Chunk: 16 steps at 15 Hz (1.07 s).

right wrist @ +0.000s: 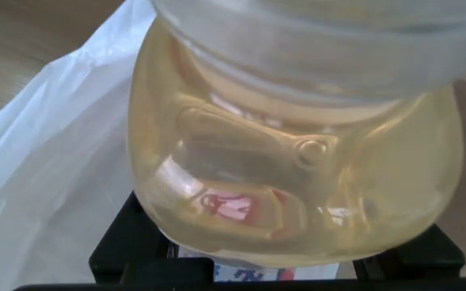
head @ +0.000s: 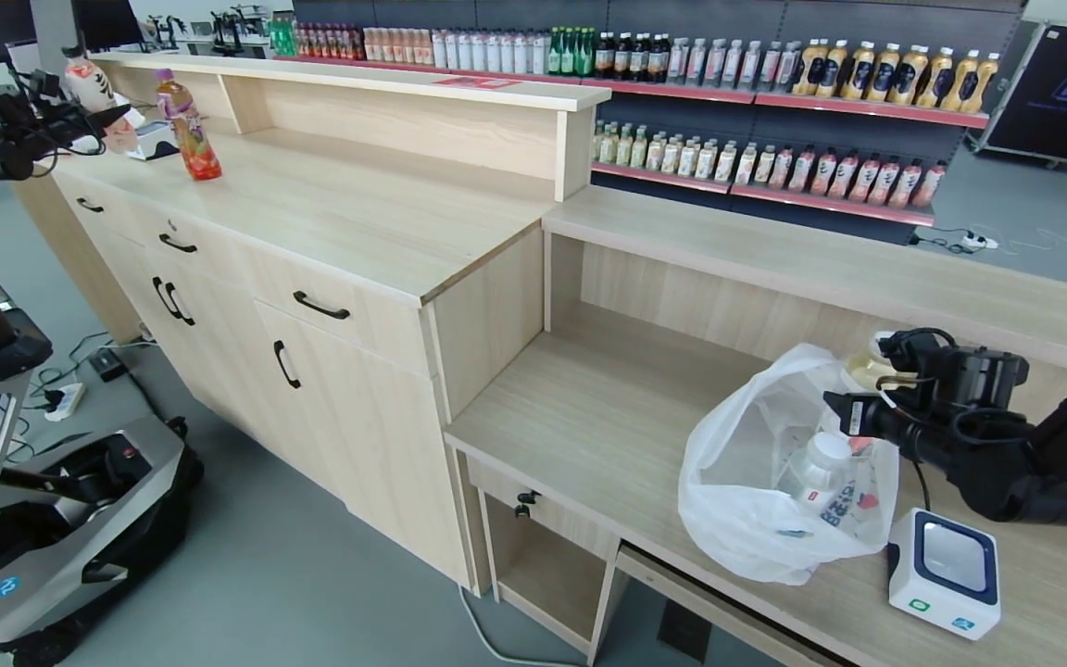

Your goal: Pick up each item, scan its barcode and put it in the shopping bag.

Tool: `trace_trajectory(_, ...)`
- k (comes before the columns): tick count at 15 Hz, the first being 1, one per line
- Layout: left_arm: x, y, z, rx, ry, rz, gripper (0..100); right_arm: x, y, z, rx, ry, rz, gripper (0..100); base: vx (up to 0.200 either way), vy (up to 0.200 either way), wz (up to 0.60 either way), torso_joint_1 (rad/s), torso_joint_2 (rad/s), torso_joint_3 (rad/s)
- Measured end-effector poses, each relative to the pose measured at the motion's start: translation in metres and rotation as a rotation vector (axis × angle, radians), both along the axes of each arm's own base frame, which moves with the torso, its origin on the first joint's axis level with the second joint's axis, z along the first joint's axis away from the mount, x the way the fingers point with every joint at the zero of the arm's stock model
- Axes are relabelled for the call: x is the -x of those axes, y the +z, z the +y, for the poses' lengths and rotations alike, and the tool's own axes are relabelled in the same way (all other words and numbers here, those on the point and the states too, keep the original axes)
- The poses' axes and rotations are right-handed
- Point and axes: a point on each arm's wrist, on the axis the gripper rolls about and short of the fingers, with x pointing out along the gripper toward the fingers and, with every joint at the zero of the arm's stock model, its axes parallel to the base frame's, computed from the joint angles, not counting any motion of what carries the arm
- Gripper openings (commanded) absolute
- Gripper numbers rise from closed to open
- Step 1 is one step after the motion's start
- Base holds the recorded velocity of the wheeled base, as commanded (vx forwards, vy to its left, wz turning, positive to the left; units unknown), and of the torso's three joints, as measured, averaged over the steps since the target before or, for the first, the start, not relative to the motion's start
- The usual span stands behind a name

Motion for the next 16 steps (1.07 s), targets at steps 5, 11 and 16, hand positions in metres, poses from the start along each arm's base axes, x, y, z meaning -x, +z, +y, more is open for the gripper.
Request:
trace_trajectory(5,0.000,0.000,0.000,0.000,0.000,0.000,100,-0.006,-0.024,-0.006,0.011,0.030,0.034,0,0.000,0.000,0.00,0.000,0.00,0.000)
trace_trajectory(11,0.000,0.000,0.000,0.000,0.000,0.000,100,-0.011,-0.046,-0.015,0.083,0.138,0.028,0,0.000,0.000,0.00,0.000,0.00,0.000)
trace_trajectory(16,0.000,0.000,0.000,0.000,0.000,0.000,100,-0.010,-0.058,-0.017,0.088,0.139,0.048,0,0.000,0.000,0.00,0.000,0.00,0.000)
